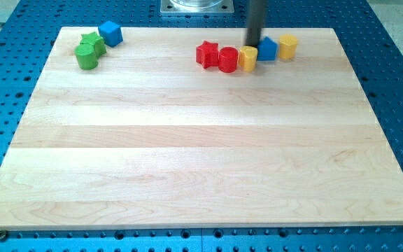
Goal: Slide the yellow heart close to the triangle
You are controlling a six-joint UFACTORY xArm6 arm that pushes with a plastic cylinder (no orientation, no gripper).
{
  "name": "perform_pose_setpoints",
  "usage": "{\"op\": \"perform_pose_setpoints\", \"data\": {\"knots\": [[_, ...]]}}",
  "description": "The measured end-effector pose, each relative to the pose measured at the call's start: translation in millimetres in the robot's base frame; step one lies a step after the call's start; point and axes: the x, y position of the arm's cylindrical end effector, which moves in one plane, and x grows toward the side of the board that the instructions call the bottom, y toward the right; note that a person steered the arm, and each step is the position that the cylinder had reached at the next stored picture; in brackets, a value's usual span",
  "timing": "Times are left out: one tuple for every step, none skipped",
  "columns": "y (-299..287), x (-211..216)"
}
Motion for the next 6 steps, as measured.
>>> {"op": "perform_pose_setpoints", "data": {"knots": [[-13, 4], [-20, 89], [-58, 111], [-109, 111], [-63, 83], [-36, 69]]}}
